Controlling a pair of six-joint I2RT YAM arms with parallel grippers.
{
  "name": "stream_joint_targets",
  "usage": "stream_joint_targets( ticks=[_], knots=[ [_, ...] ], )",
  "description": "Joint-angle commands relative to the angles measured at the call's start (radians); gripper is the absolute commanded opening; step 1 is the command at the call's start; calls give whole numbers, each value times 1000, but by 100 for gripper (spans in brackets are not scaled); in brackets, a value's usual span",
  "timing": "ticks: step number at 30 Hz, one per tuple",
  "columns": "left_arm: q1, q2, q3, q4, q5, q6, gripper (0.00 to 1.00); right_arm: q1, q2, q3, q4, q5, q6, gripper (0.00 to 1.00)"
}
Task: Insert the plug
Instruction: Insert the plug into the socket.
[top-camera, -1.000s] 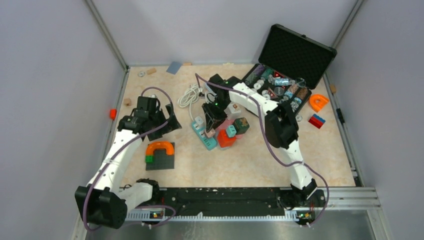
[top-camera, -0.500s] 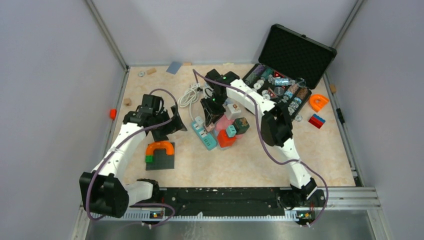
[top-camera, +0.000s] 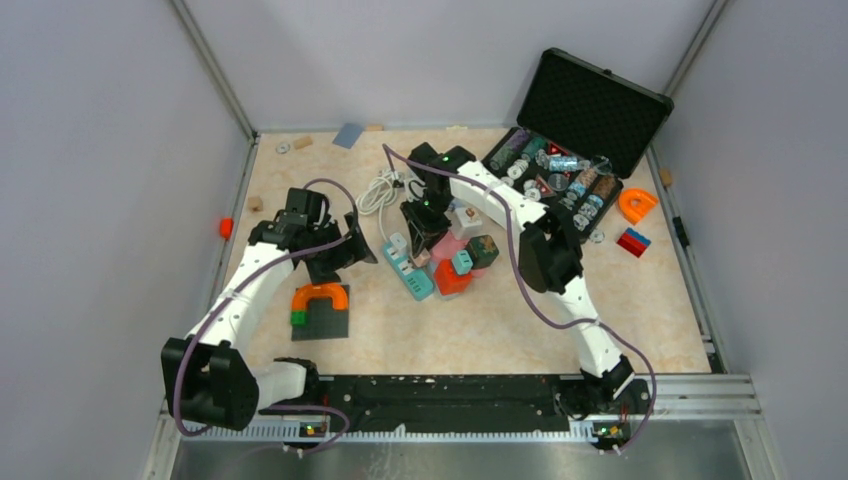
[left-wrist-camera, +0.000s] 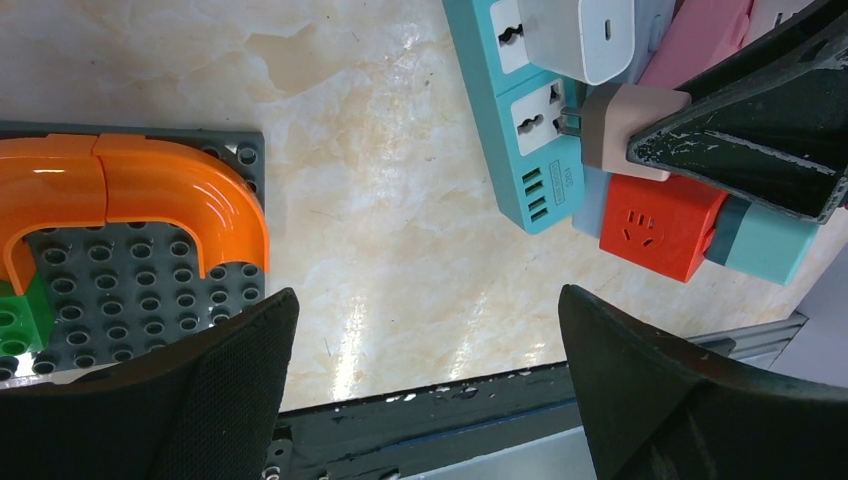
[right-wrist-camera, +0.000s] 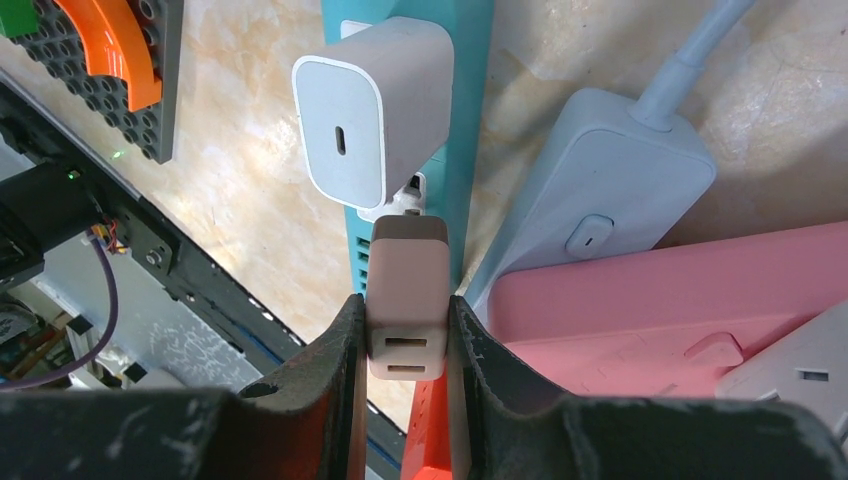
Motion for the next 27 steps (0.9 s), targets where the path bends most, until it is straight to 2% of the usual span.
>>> stream_joint_targets(
  ticks=[1,14,20,27],
  knots=[
    [6,-13,11,30,16,-11,99,16,16,-5,27,15,-11,0],
    [6,-14,-21,63,70,-26,99,62,77,37,0,167,-48,0],
    [6,-10,-34,76,95,-31,99,64,36,-3,85,112,-51,0],
    [6,-12,-42,91,115,-34,99,63,5,-23,124,118,-49,0]
  ],
)
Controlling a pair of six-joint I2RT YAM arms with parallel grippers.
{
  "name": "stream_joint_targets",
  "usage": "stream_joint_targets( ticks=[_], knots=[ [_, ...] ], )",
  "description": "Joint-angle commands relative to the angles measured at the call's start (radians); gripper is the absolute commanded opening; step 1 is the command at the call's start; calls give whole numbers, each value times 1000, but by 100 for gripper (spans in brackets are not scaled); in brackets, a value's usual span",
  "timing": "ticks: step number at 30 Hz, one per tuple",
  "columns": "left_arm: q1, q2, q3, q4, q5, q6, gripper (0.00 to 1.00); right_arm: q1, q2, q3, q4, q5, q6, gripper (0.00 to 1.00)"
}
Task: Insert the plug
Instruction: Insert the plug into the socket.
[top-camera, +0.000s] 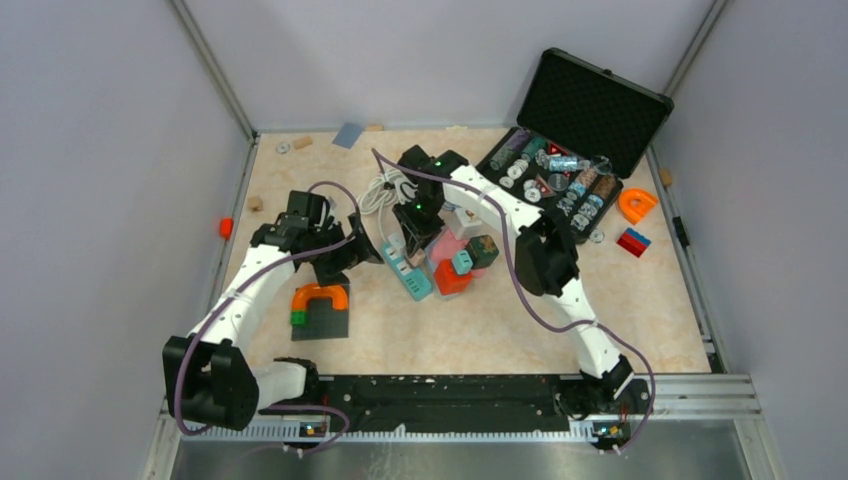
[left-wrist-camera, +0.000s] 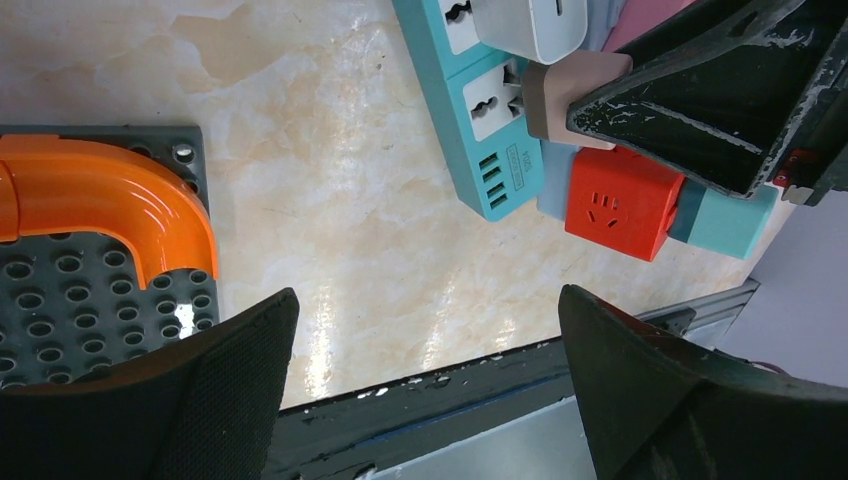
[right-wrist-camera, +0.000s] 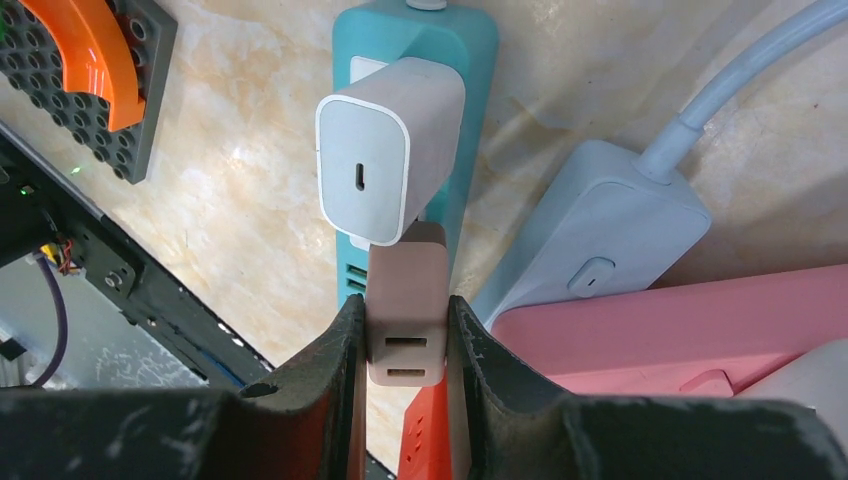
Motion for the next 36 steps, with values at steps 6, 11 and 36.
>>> stream_joint_targets(
  ticks=[6,11,36],
  knots=[
    [4,-4,-8,46,32,-8,99,39,27,-25,15,140,-47,0],
    [5,-8,-11,46,31,-14,99,96,36,-22,-27,320,-92,0],
    [5,-81,-3,-62,-35,-7,99,176,202,-79,-82,465,-56,0]
  ],
)
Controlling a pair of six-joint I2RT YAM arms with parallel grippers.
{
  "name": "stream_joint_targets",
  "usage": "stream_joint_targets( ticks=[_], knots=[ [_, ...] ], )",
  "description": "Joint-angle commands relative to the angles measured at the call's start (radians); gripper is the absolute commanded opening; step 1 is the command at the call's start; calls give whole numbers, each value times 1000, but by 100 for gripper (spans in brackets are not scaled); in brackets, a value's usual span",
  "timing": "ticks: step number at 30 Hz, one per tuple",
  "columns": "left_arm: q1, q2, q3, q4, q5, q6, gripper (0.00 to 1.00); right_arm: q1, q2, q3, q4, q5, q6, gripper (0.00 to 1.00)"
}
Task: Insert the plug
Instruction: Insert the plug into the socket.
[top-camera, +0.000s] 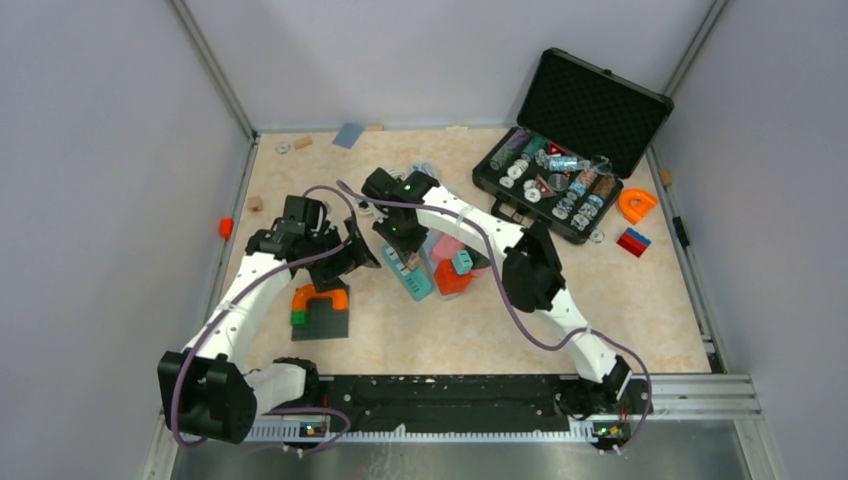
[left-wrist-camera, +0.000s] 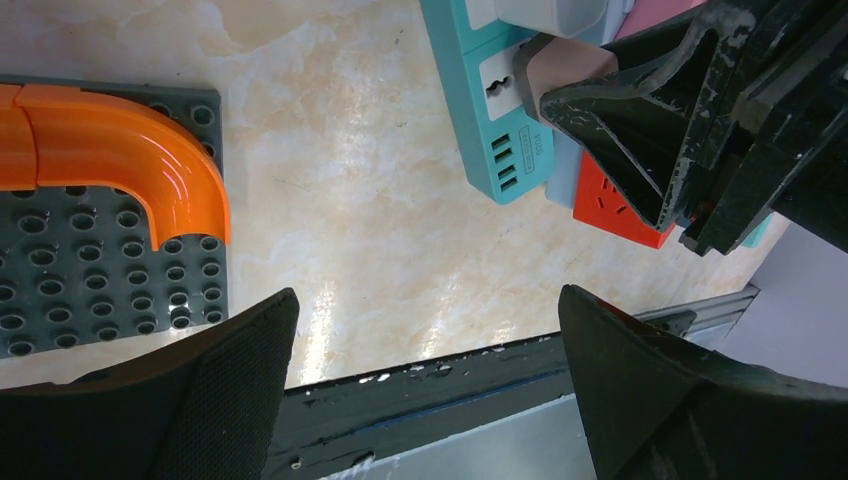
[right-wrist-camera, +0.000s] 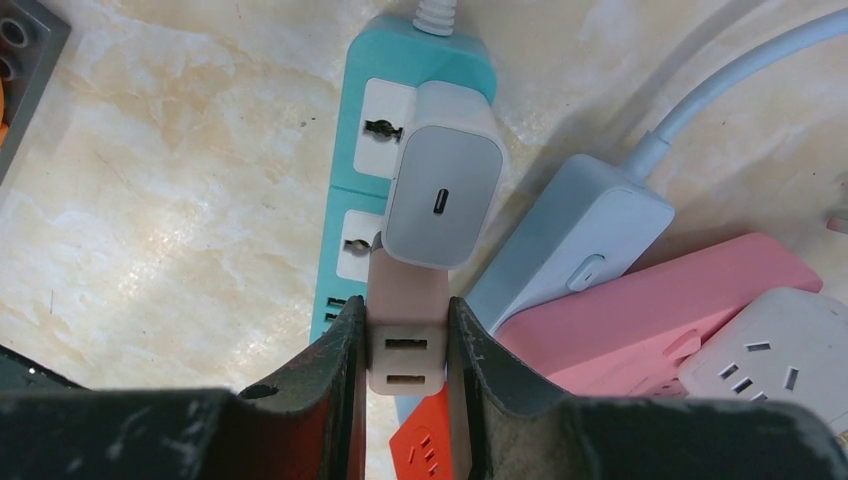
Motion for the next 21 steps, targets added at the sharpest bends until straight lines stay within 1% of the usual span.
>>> stream_joint_targets(
  ticks=[1,3,9,12,21],
  knots=[
    [5,-23,17,-22,-20,20,99,8,167,-166,-40,77,-16,0],
    [5,-21,25,-24,-24,32,99,6,170,-191,-33,83,0,0],
    [5,-14,43,-34,-21,43,99,-14,183,-195,-11,89,70,0],
    [5,-19,36,-32,-22,42,99,-14,199,-205,-22,130,88,0],
    [5,-17,32,-17,-13,37,99,-3,169,-368,55,225,114,0]
  ],
)
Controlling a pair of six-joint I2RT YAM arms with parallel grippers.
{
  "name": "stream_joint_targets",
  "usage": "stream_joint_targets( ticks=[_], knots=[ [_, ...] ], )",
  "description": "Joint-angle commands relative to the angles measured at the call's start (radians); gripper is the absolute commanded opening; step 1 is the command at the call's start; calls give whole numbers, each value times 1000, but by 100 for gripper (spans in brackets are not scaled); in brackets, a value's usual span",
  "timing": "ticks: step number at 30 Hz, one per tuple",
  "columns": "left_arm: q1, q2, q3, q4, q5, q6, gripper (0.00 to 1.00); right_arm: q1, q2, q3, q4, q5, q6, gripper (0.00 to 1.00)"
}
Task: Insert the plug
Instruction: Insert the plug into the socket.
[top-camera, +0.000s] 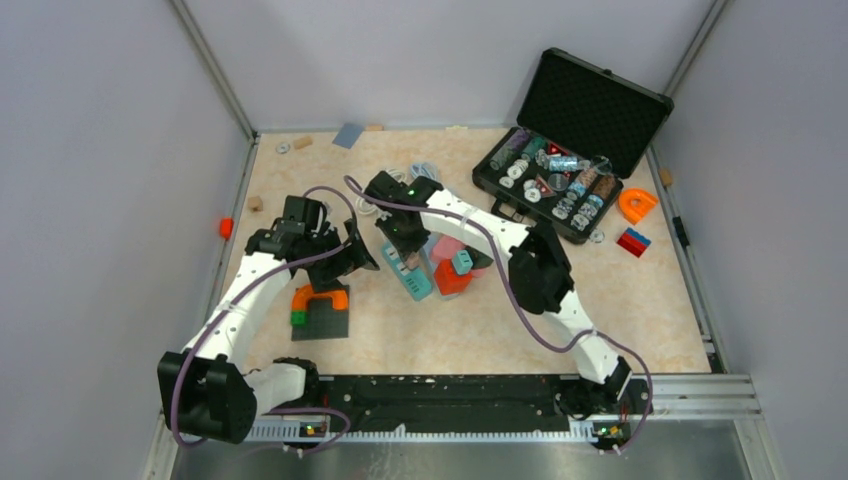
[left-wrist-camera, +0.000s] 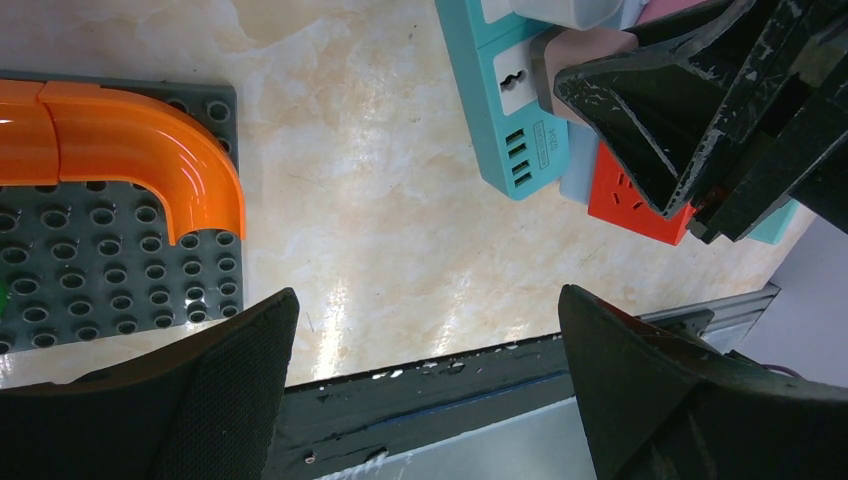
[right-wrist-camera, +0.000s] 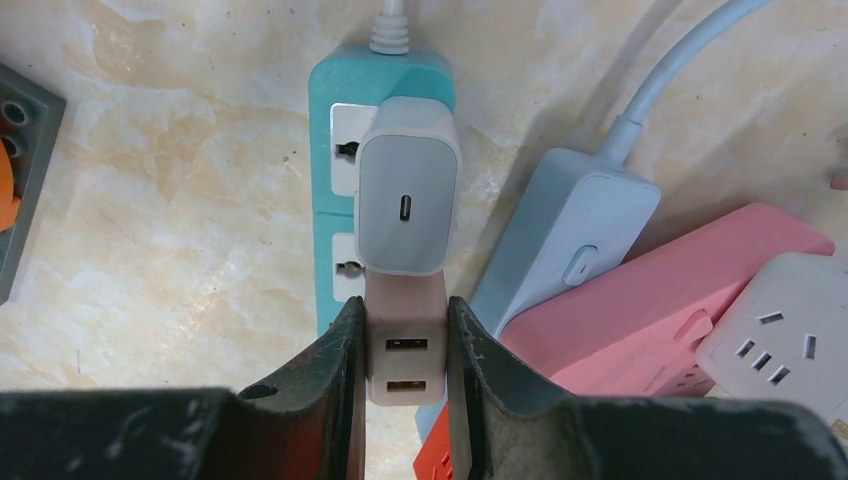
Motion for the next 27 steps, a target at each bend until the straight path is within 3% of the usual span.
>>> stream_joint_targets(
  ticks=[1,17,25,27],
  knots=[
    [5,-13,28,8,7,11,99,10,231,-234,-61,174,-17,0],
    [5,-13,43,5,21,49,99,52,-57,-734,347,139,5,0],
    [5,-15,59,19,3,54,99,52,-125,-718,368,65,-23,0],
    [5,-13,70,30,-11,56,99,50,-184,-672,358,61,-31,19]
  ],
)
